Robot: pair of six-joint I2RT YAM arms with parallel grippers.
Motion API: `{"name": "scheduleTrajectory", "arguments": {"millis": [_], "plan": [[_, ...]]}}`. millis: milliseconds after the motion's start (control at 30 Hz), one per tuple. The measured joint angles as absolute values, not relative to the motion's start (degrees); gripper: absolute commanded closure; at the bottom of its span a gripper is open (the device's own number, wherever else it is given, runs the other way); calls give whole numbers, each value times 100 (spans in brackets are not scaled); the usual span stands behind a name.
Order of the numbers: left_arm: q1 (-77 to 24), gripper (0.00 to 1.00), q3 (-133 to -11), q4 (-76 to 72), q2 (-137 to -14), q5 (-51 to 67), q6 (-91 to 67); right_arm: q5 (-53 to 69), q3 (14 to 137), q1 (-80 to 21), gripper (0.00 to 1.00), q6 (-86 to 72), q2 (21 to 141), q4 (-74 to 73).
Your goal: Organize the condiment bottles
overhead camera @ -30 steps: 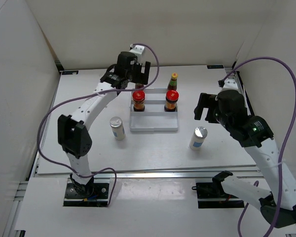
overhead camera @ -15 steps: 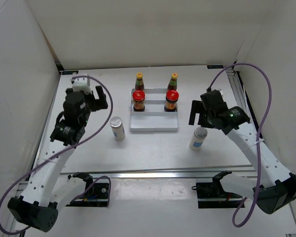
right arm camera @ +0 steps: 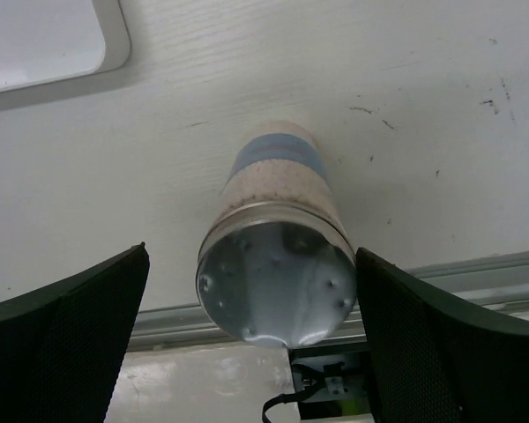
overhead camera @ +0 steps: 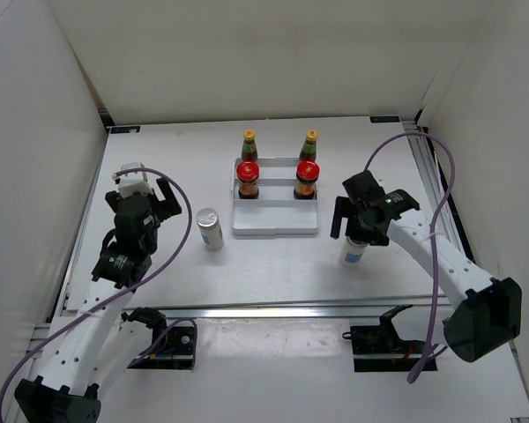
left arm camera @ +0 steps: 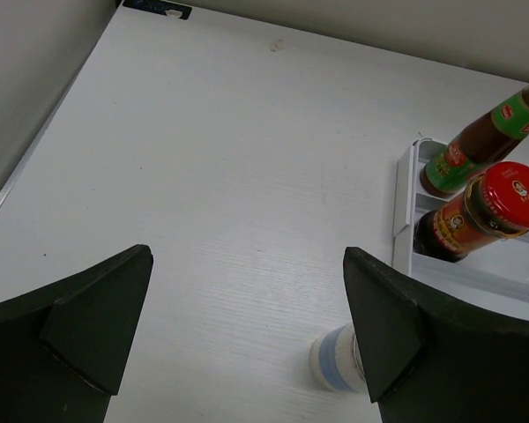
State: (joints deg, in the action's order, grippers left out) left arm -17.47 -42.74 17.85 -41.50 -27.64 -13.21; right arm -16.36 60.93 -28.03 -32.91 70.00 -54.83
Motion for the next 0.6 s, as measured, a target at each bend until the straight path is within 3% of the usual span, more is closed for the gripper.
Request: {"name": "scheduleTrajectory", "arguments": {"millis": [67,133,333,433,467,600], "plan": [[-1747,0,-4272,1758,-4180,-2832,-1319,-1559,6051,-2759,4,-3336,7148,-5391],[-1747,0,-4265,1750,-4191,-2895,-1319,-1481,5979,-2742,17,-3374,7244,-5343],[-1778,0,-4246,1745,-4182,-2995,-1319,-1339,5822,-2698,39,-3450,7260,-5275],[-1787,0,-4195,1747,-4171,-3028,-1319,-1313,5811,-2694,61,-3474,7262,-5242],[-1785,0,-4174,1750,-4176,-3035,-1319,-1315,5806,-2694,76,-3476,7262,-5236],[-1835,0,-4160,1756,-4215,-3083,-1345,-1306,5819,-2694,100,-3472,7262,-5251]]}}
